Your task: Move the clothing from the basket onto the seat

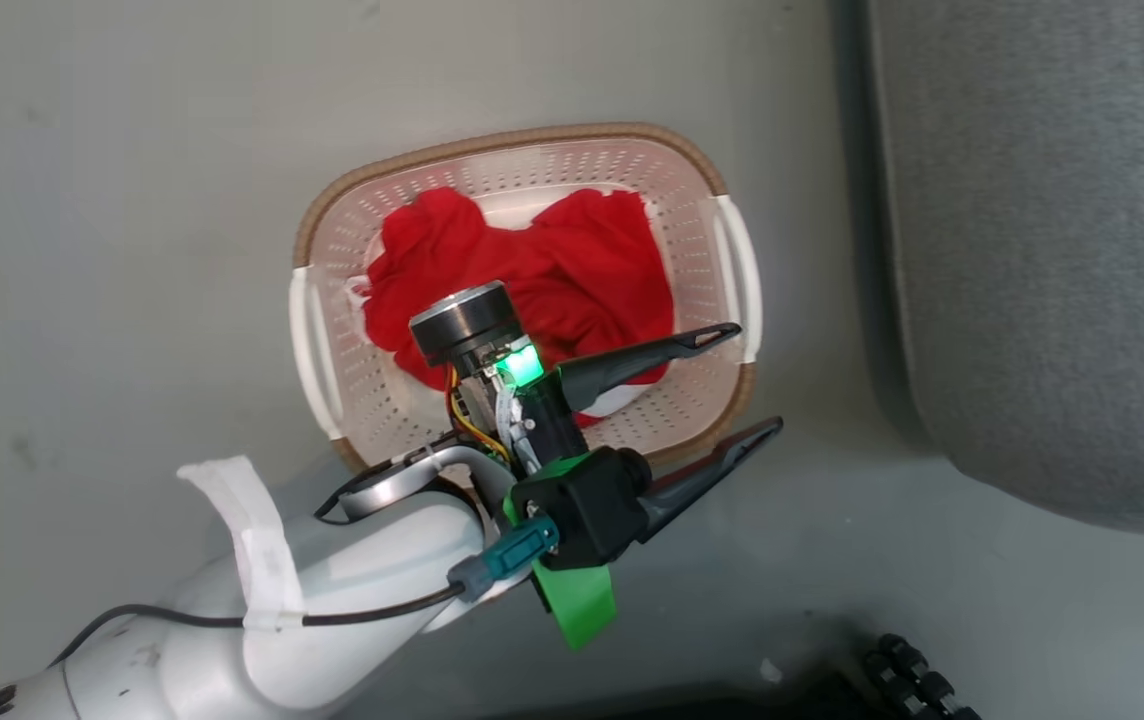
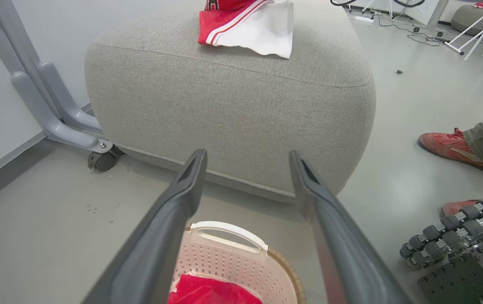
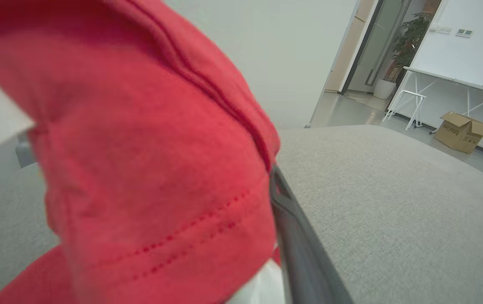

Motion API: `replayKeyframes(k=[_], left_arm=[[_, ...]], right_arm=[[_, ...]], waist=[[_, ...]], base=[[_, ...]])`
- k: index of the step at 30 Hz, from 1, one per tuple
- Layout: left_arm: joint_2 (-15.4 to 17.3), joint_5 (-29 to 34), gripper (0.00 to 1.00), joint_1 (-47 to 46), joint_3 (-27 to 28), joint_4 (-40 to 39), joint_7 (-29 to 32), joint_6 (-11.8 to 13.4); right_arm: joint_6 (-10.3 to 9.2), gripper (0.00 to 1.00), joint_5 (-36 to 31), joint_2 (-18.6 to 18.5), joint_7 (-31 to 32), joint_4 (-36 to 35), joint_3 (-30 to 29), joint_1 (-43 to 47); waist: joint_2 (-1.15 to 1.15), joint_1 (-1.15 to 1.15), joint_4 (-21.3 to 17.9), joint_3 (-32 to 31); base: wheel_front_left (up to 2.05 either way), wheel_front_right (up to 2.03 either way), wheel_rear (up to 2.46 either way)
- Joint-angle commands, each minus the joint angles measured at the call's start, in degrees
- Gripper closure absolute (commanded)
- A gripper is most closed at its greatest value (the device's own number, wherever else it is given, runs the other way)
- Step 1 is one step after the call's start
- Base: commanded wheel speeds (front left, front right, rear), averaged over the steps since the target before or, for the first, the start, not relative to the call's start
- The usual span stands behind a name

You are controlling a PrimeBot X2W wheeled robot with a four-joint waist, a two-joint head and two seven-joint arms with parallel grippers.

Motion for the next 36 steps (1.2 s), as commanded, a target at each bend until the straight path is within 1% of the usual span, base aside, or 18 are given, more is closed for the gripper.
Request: replayKeyframes(k=[1, 3, 5, 8, 9, 13, 16, 19, 21, 25, 29, 31, 36], left_arm=[[-0.58, -0.47, 0.00, -0.57, -0.14, 0.92, -0.73, -0.08], [-1.13, -0.41, 0.00, -0.04, -0.27, 2.40, -1.20, 0.19], [-2.11, -1.17, 0.00, 1.12, -0.02, 3.61, -1.73, 0.39], [-2.77, -2.18, 0.00, 2.92, 0.81, 5.16, -2.55, 0.82], [-2.95, -2.50, 0.00, 3.50, 1.25, 5.64, -2.62, 1.17], [-4.01, -4.23, 0.00, 7.68, 4.16, 7.35, -3.12, 3.32], [-4.23, -4.26, 0.00, 11.95, 8.24, 7.15, -3.04, 5.27], [-5.84, -6.19, 0.00, 18.22, 15.05, 6.26, -3.01, 6.30], [-6.56, -5.86, 0.00, 22.27, 19.73, 6.13, -3.02, 6.95], [-9.29, -6.52, 0.00, 31.16, 29.30, 6.04, -2.97, 6.33], [-11.07, -3.08, 0.00, 38.87, 37.85, 5.55, -2.97, 6.32], [-12.87, -2.47, 0.00, 42.50, 42.59, 5.64, -2.97, 6.76], [-15.99, 0.88, 0.00, 50.02, 54.46, 5.66, -2.97, 6.40]], right_arm=[[-0.08, 0.00, -1.62, 1.47, -0.19, -0.71, -1.77, 1.44], [-0.08, 0.00, -3.28, 4.20, -0.18, -2.13, -4.20, 3.77], [-0.08, 0.00, -4.46, 6.94, -0.19, -4.49, -5.29, 6.96], [-0.07, 0.00, -4.63, 11.83, -0.19, -7.98, -4.12, 12.77], [-0.07, 0.00, -4.74, 12.93, -0.19, -9.01, -3.18, 15.12], [-0.09, 0.00, -5.67, 15.95, -0.19, -12.32, -1.07, 22.72], [-0.08, 0.00, -5.98, 16.52, -0.18, -13.17, 2.74, 27.17], [-0.08, 0.00, -3.36, 16.52, -0.19, -12.73, 9.02, 31.33], [-0.08, 0.00, -2.51, 16.54, -0.19, -11.86, 13.21, 34.12], [-0.08, 0.00, -1.59, 16.47, -0.18, -9.99, 19.95, 37.70], [-0.08, 0.00, -0.46, 16.52, -0.18, -9.03, 25.81, 40.35], [-0.08, 0.00, 0.50, 16.41, -0.18, -9.04, 27.74, 41.32], [-0.08, 0.00, 2.80, 16.48, -0.19, -9.47, 32.01, 44.30]], waist=[[0.00, -0.01, 3.35, 0.90], [0.00, -0.01, 3.50, -0.44], [0.00, -0.01, 3.47, -2.04], [0.00, -0.01, 3.30, -5.02], [0.00, -0.01, 3.18, -6.01], [0.00, -0.01, 3.02, -11.15], [0.00, -0.01, 3.41, -15.21], [0.00, -0.01, 4.53, -19.87], [0.00, -0.01, 5.35, -22.91], [0.00, -0.01, 7.04, -28.87], [0.00, -0.01, 8.61, -34.23], [0.00, -0.01, 9.48, -36.82], [0.00, -0.01, 10.56, -42.05]], base=[[0.00, 0.00, 0.00], [0.00, 0.00, 0.00], [0.00, 0.00, 0.00], [0.00, 0.00, 0.00], [0.00, 0.00, 0.00], [0.00, 0.00, 0.00], [0.00, 0.00, 0.00], [0.00, 0.00, 0.00], [0.00, 0.00, 0.00], [0.00, 0.00, 0.00], [0.00, 0.00, 0.00], [0.00, 0.00, 0.00], [0.00, 0.00, 0.00]])
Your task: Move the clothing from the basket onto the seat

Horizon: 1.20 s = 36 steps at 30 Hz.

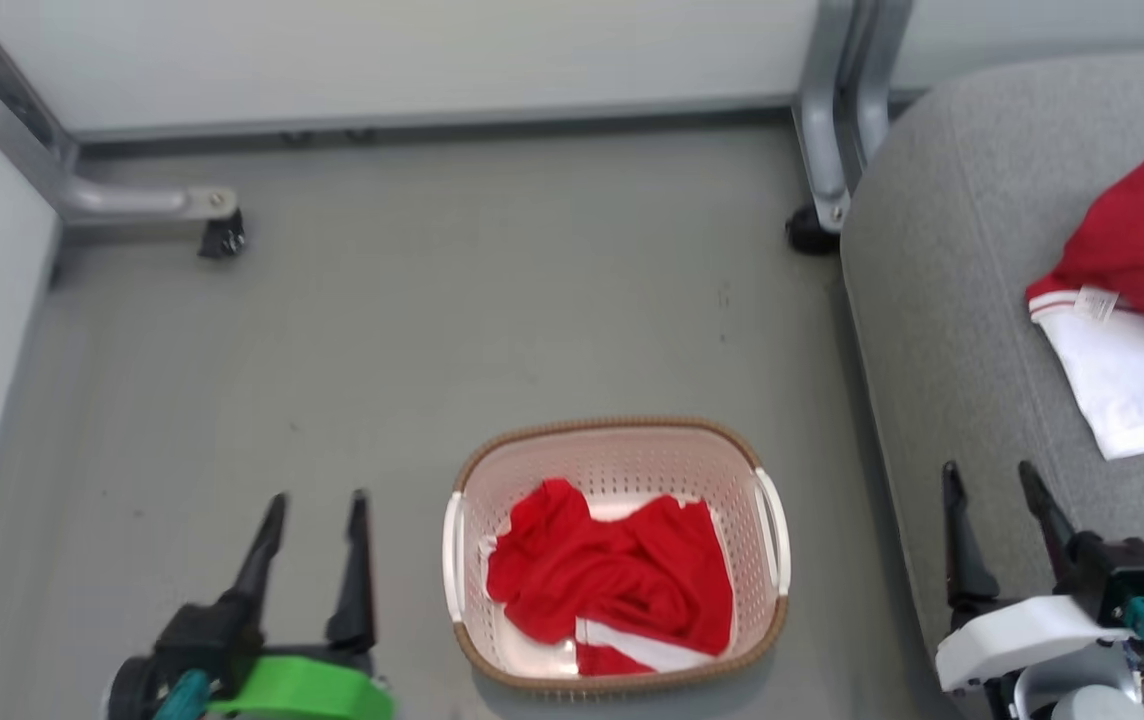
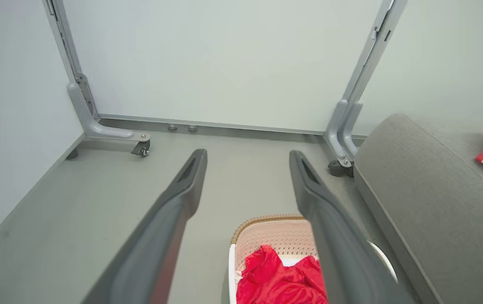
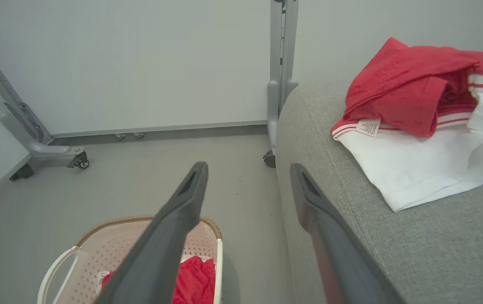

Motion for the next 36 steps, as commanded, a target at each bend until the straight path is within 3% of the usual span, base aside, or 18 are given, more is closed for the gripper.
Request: replayKeyframes(k=[1, 5, 8, 12, 16, 21, 36], left_arm=[[-0.62, 1.11, 0.00, 1.93, 2.42, -0.40, -0.01, -0.29], [-2.12, 4.10, 0.00, 4.55, 8.84, -3.30, 0.00, -0.70], [-2.57, 6.81, 0.00, 6.28, 10.87, -5.58, 0.01, -2.42], [-2.73, 10.06, 0.00, 9.17, 11.14, -7.41, 0.02, -4.65], [-2.88, 8.82, 0.00, 12.32, 11.77, -7.39, 0.01, -5.44], [-2.88, 4.15, 0.00, 14.86, 11.62, -7.48, 0.01, -5.51], [-2.88, 6.53, 0.00, 14.66, 9.61, -6.23, 0.01, -6.27]], right_arm=[[-0.08, 0.00, 0.67, -0.24, -0.19, -0.65, 0.85, 1.21], [-0.08, 0.00, 2.17, -0.21, -0.18, -3.06, 3.36, 2.94], [-0.08, 0.00, 2.99, -0.23, -0.19, -4.95, 5.03, 4.10], [-0.08, 0.00, 4.14, -0.22, -0.18, -5.96, 6.15, 6.19], [-0.08, 0.00, 5.64, -0.21, -0.18, -8.14, 7.31, 8.81], [-0.08, 0.00, 5.32, -0.28, -0.18, -9.32, 9.45, 11.95], [-0.08, 0.00, 5.24, -0.21, -0.19, -7.03, 11.15, 11.12]], waist=[[0.00, 0.01, 3.45, -8.70], [0.00, 0.01, 3.73, -10.56], [0.00, 0.01, 3.49, -11.62], [0.00, 0.01, 2.68, -13.08], [0.00, 0.01, 1.68, -14.36], [0.00, 0.01, 0.26, -15.11], [0.00, 0.01, -1.66, -15.56]], base=[[0.00, 0.00, 0.00], [0.00, 0.00, 0.00], [0.00, 0.00, 0.00], [0.00, 0.00, 0.00], [0.00, 0.00, 0.00], [0.00, 0.00, 0.00], [0.00, 0.00, 0.00]])
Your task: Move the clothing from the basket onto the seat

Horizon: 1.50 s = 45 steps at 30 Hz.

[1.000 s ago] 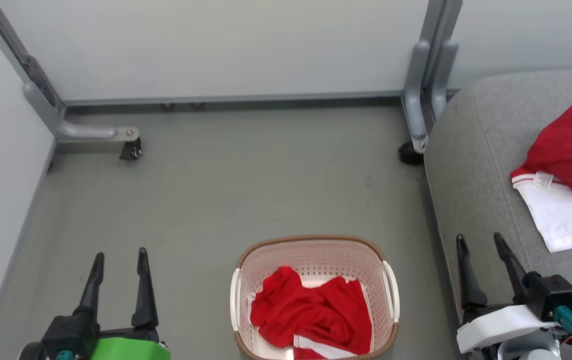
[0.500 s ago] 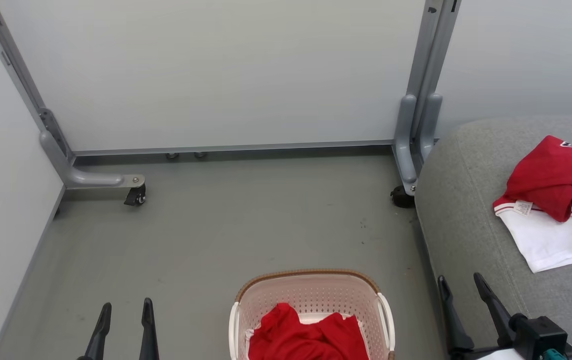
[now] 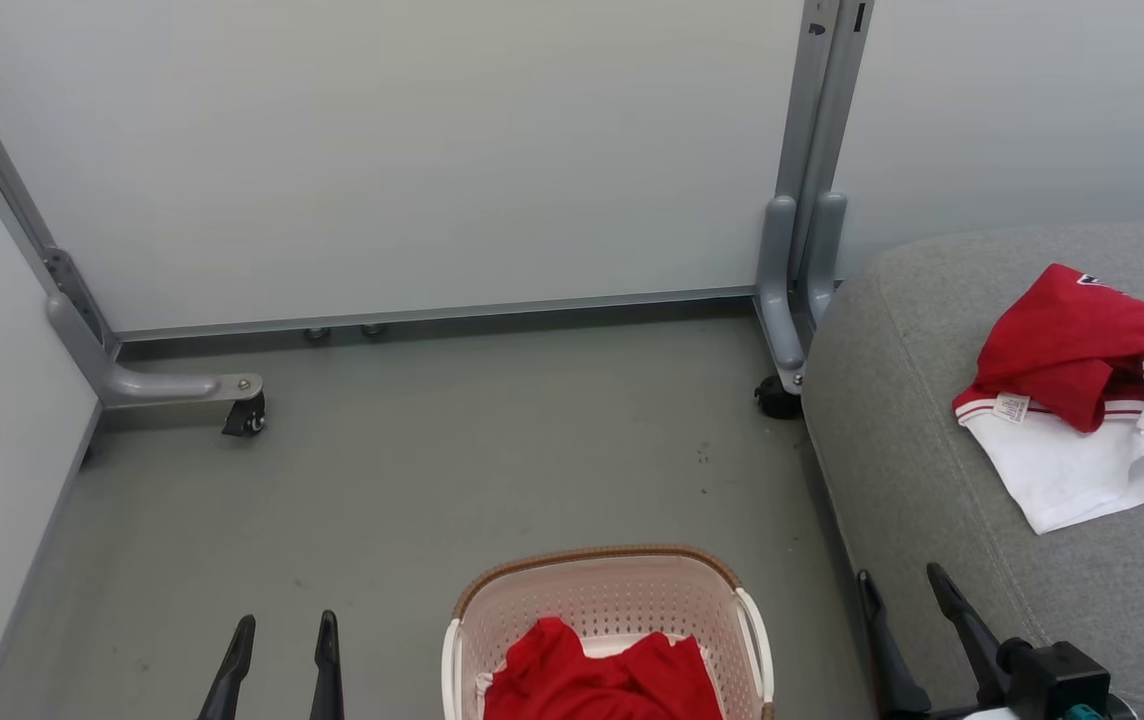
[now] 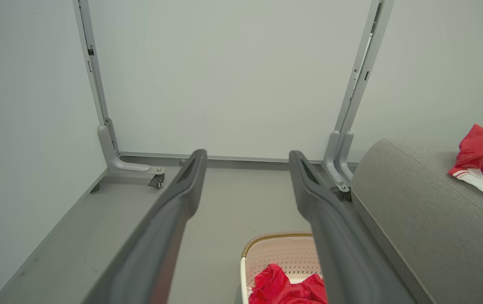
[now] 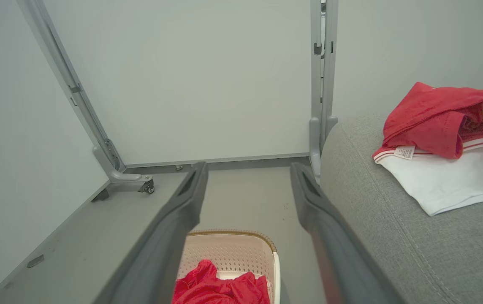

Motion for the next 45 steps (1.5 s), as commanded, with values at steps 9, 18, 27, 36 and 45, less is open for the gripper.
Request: replayKeyframes(k=[9, 18, 27, 36, 45], left_arm=[[0.10, -0.40, 0.00, 0.13, -0.25, 0.34, 0.05, -0.21], [0.10, 1.06, 0.00, 0.25, -1.93, 1.00, 0.05, -0.59], [0.10, 2.86, 0.00, -0.64, -2.51, 2.39, 0.05, -1.38], [0.38, 5.48, 0.00, -6.71, -4.96, 4.08, 0.04, -1.89], [5.11, 3.09, 0.00, -27.59, -20.33, 7.43, 0.05, -1.98]], right_arm=[[-0.08, 0.00, 0.35, -0.19, -0.19, -0.06, 0.38, -0.47], [-0.08, 0.00, -0.43, -0.20, -0.19, 0.28, 0.55, 0.56], [-0.08, 0.00, -1.23, -0.19, -0.18, -0.36, -0.54, 1.00], [-0.08, 0.00, -3.16, -0.19, -0.18, -2.60, -2.00, -2.88], [-0.08, 0.00, -6.37, -1.01, -0.18, -7.20, -3.74, -13.96]], waist=[[0.00, 0.00, -0.46, -0.46], [0.00, 0.00, -0.23, -0.49], [0.00, 0.00, 0.00, 2.07], [0.00, 0.00, 0.88, 12.88], [0.00, 0.00, 3.23, 34.08]], base=[[0.00, 0.00, 0.00], [0.00, 0.00, 0.00], [0.00, 0.00, 0.00], [0.00, 0.00, 0.00], [0.00, 0.00, 0.00]])
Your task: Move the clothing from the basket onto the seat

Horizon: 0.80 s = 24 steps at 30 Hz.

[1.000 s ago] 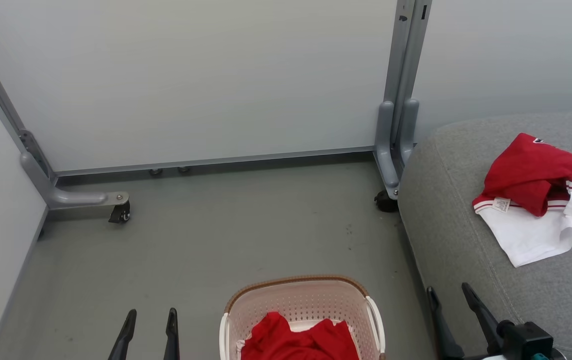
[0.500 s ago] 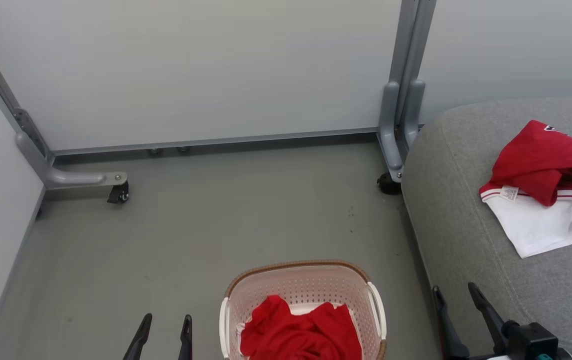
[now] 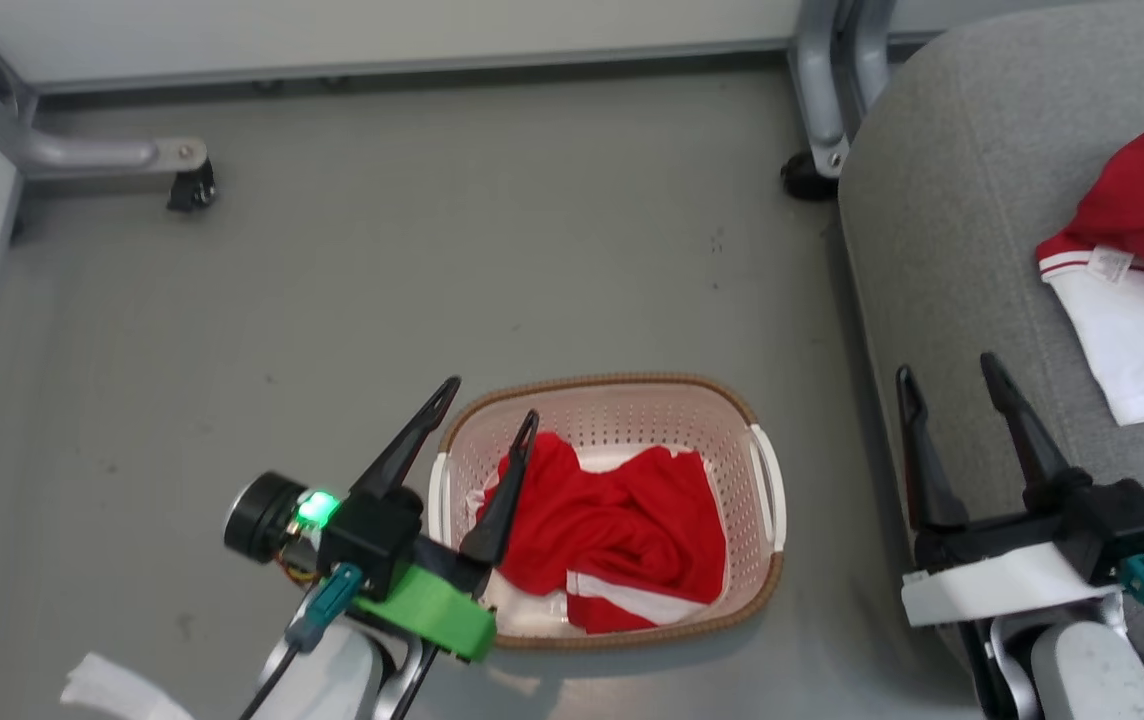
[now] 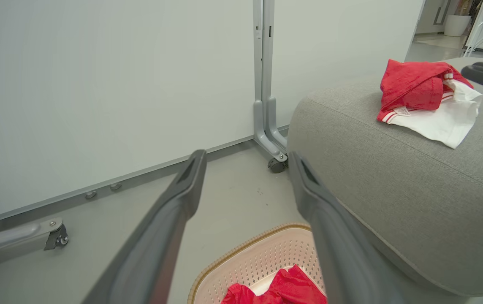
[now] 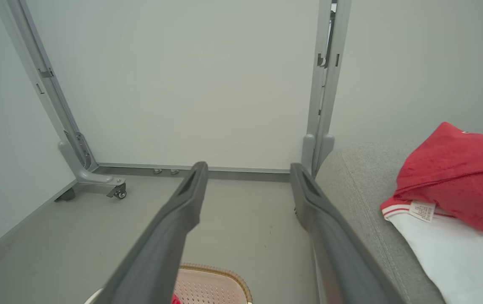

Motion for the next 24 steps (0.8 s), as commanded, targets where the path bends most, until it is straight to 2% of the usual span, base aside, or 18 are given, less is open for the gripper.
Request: replayKeyframes(k=[1, 6, 11, 14, 17, 24], left_arm=[[0.85, -0.92, 0.00, -4.57, -1.95, 1.48, 0.06, -0.16], [3.21, -1.32, 0.00, -18.59, -13.51, 9.53, 0.06, -0.17], [4.05, -1.32, 0.00, -31.00, -26.59, 23.27, 0.04, -0.16], [2.67, -2.95, 0.00, -37.82, -33.48, 32.62, 0.02, -0.15], [0.31, -4.55, 0.00, -43.37, -37.30, 41.05, 0.76, -0.16], [-2.75, -4.52, 0.00, -51.93, -47.61, 52.72, 8.12, -0.09]], right_arm=[[-0.08, 0.00, -0.47, -0.58, -0.17, -0.89, -0.30, -2.55], [-0.08, 0.00, -0.85, -1.86, -0.17, -4.21, -2.25, -7.58], [-0.08, 0.00, -1.46, -2.16, -0.16, -7.30, -4.03, -10.75], [-0.08, 0.00, -1.87, -1.90, -0.17, -8.72, -4.57, -12.26], [-0.08, 0.00, -1.77, -1.68, -0.16, -10.08, -4.10, -13.83], [-0.08, 0.00, -2.24, -1.06, -0.17, -12.77, -4.40, -15.47]], waist=[[0.00, 0.00, 2.68, 17.03], [0.00, 0.00, 3.31, 25.92], [0.00, 0.00, 2.61, 31.94], [0.00, 0.00, 1.95, 35.18], [0.00, 0.00, 1.04, 38.34], [0.00, 0.00, -1.02, 42.86]], base=[[0.00, 0.00, 0.00], [0.00, 0.00, 0.00], [0.00, 0.00, 0.00], [0.00, 0.00, 0.00], [0.00, 0.00, 0.00], [0.00, 0.00, 0.00]])
